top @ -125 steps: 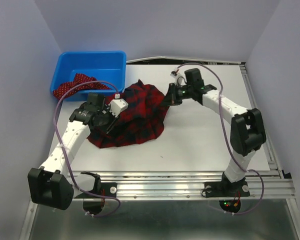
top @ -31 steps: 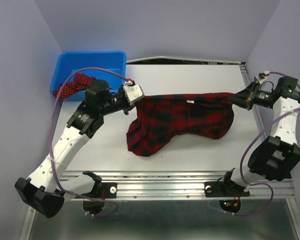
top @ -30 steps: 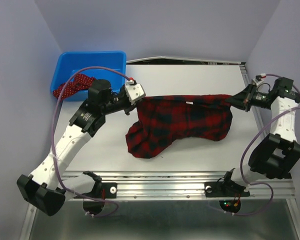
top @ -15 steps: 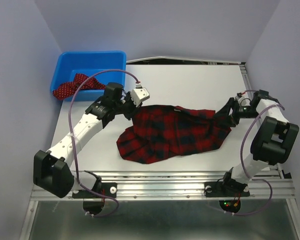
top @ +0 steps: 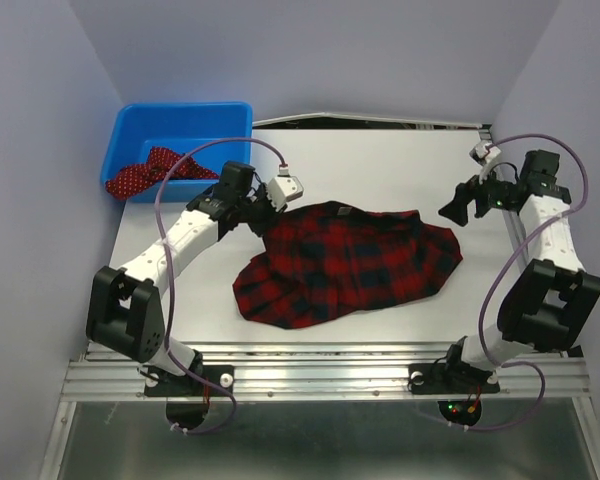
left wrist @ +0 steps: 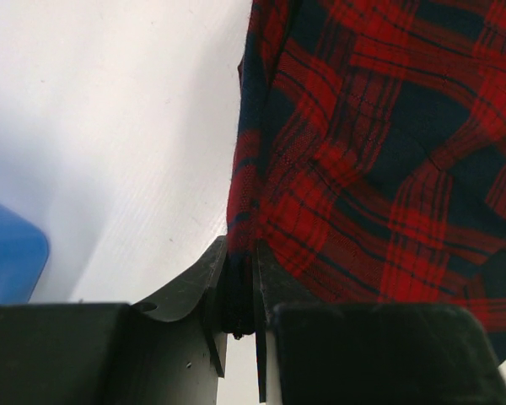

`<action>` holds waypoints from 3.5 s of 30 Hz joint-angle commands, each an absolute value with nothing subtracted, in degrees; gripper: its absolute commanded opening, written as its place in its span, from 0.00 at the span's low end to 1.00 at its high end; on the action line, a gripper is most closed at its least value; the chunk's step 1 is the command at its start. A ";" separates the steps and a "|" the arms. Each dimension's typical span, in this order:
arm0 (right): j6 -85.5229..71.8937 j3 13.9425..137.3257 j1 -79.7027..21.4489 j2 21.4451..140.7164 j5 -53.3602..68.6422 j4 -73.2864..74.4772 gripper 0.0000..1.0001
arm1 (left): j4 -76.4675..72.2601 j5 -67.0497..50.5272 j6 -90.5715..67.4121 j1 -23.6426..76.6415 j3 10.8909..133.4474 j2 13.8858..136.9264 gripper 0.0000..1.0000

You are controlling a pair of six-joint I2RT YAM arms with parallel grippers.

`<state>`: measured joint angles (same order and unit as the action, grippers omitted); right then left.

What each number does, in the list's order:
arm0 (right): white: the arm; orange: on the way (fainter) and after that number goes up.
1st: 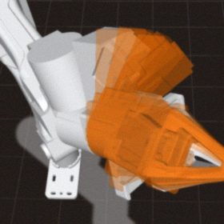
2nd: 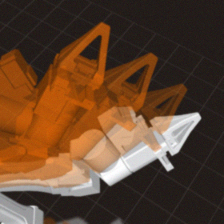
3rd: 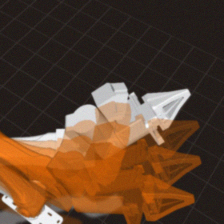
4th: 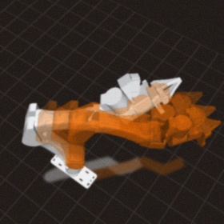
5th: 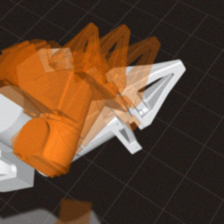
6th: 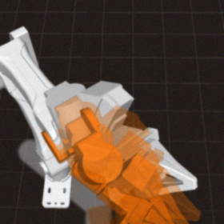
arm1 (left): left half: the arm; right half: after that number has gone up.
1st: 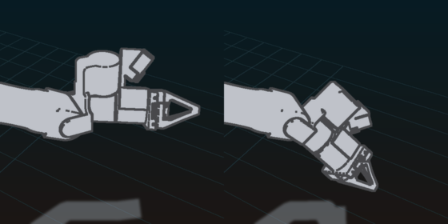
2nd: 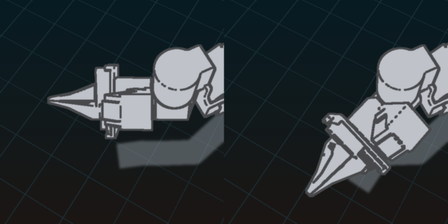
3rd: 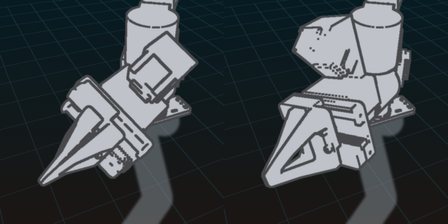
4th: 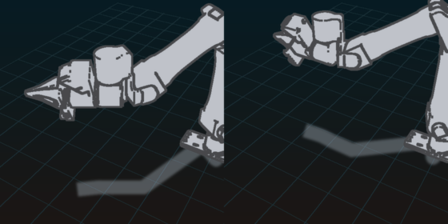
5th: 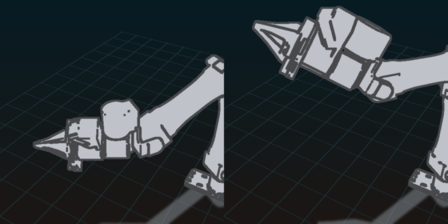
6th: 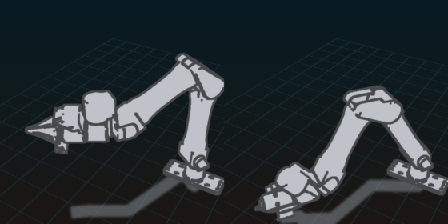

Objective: Fold and stack the skirts
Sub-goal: Flatten the skirt out

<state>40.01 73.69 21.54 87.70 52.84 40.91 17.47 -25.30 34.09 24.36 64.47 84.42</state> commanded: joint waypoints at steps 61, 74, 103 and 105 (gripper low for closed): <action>15.73 103.01 6.66 80.60 30.80 25.75 0.01 | 7.40 -33.23 9.51 16.47 99.31 81.03 0.00; 11.68 106.70 15.38 82.53 38.33 25.75 0.01 | 6.68 -33.41 12.91 8.78 93.70 76.29 0.00; 20.04 97.37 15.38 72.94 30.15 29.53 0.01 | 7.38 -30.24 17.49 10.72 81.56 63.71 0.00; 18.29 98.35 15.38 74.87 29.79 28.31 0.01 | 6.07 -30.15 15.40 10.90 82.96 66.43 0.00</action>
